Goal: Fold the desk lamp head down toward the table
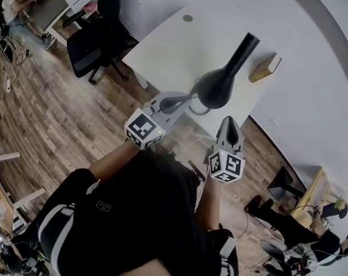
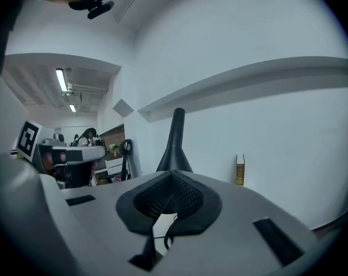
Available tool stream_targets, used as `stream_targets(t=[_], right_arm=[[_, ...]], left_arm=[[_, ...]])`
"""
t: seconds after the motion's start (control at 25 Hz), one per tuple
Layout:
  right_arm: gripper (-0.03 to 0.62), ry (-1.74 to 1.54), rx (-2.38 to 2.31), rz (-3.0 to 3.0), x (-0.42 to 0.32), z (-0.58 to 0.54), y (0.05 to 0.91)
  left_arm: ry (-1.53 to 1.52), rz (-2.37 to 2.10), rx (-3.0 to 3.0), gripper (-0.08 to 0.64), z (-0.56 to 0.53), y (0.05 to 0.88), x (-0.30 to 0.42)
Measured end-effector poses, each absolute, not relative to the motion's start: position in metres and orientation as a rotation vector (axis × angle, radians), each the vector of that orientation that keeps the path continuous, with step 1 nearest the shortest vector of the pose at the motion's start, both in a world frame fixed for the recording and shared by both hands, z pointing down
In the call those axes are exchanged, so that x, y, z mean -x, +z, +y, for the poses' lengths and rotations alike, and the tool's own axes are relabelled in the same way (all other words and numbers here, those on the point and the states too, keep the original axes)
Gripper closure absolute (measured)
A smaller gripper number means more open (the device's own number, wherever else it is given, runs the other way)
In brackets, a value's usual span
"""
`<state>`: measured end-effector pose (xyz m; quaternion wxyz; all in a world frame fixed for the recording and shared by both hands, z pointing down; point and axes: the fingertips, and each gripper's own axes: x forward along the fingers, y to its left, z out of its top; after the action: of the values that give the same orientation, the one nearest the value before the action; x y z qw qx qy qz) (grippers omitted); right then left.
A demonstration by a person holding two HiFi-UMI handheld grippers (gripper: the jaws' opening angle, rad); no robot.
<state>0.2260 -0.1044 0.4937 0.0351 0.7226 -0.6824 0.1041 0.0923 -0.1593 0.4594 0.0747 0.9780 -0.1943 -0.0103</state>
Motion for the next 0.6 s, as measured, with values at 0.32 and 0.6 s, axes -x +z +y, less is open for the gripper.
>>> stream_targets(t=[0.32,0.6], right_arm=[[0.578,0.318,-2.203,-2.103,-0.2164,-0.1013,0.4936],[0.578,0.314,-2.189,-2.113,-0.2183,-0.1078,0.4944]], left_arm=[[-0.045,-0.603,-2.938,0.535,-0.1563,0.4572,-0.0824],[-0.042,-0.608,-2.935,0.535,-0.1615,0.4588,-0.0856]])
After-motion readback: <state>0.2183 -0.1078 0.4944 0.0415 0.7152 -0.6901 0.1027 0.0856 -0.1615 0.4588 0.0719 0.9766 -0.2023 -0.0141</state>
